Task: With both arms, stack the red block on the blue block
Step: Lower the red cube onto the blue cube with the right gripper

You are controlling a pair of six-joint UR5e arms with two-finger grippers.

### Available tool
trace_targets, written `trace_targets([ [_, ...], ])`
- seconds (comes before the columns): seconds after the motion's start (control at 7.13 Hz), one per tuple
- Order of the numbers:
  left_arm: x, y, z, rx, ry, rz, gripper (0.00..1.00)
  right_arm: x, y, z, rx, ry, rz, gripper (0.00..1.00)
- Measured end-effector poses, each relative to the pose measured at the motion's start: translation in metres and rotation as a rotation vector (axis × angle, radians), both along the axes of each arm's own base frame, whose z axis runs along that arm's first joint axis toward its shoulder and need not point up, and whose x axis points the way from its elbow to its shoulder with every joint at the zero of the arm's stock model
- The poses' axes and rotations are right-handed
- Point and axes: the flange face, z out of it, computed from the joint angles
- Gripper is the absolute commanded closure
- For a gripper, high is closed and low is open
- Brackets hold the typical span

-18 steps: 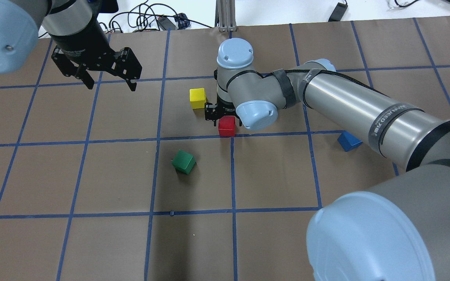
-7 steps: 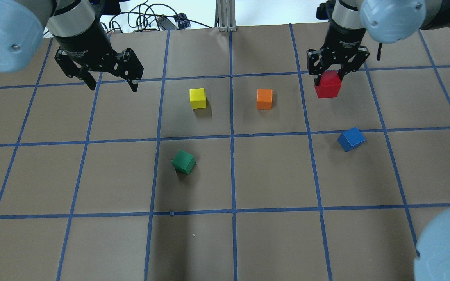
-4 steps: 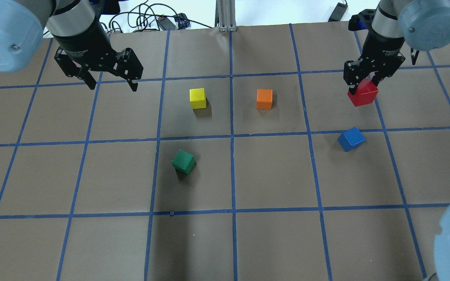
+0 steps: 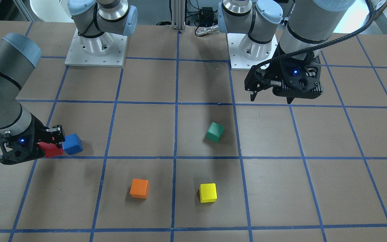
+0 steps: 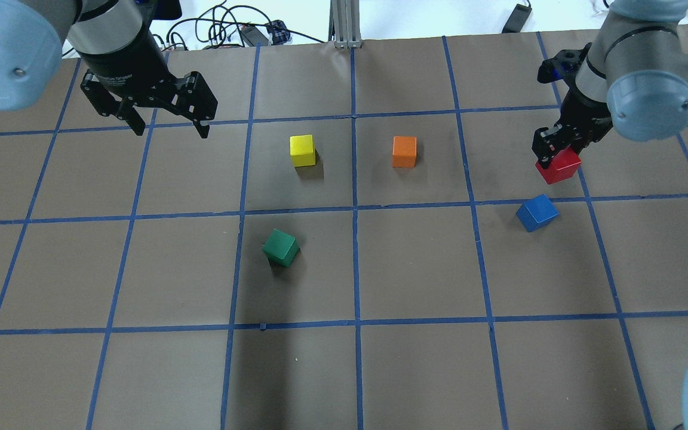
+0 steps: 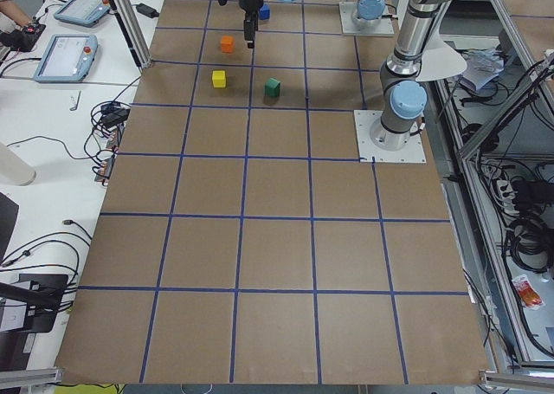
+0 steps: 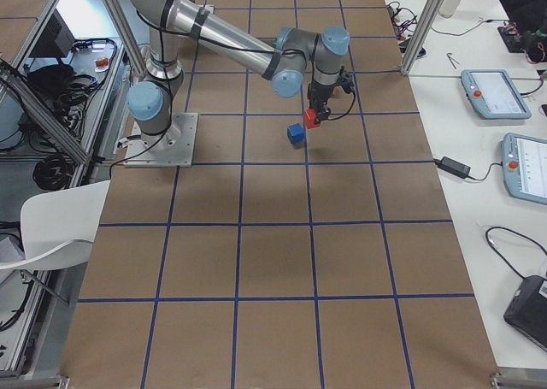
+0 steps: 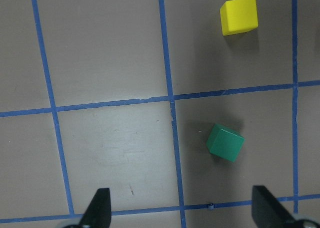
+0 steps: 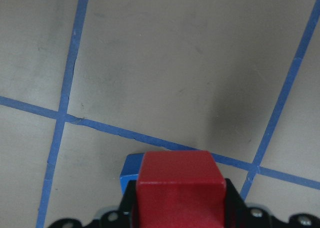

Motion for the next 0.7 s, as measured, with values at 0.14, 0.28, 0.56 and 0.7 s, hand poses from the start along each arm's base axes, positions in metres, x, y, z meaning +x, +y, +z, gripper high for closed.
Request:
trace_targets([
  [0.14, 0.0, 0.0, 0.0, 0.0, 0.0, 0.0, 0.0, 0.001, 0.005, -0.004, -0.004, -0.002, 0.002, 1.0],
  [0.28, 0.0, -0.001, -0.001, 0.001, 0.001, 0.0, 0.0, 0.002, 0.009, -0.008, 0.001, -0.004, 0.003, 1.0],
  [0.56, 0.0, -0.002, -0.002, 0.003, 0.002, 0.001, 0.0, 0.004, 0.018, -0.019, 0.022, -0.01, 0.003, 1.0],
  [0.7, 0.0, -0.001, -0.002, 0.002, 0.003, 0.001, 0.0, 0.005, 0.021, -0.023, 0.03, -0.012, 0.003, 1.0],
])
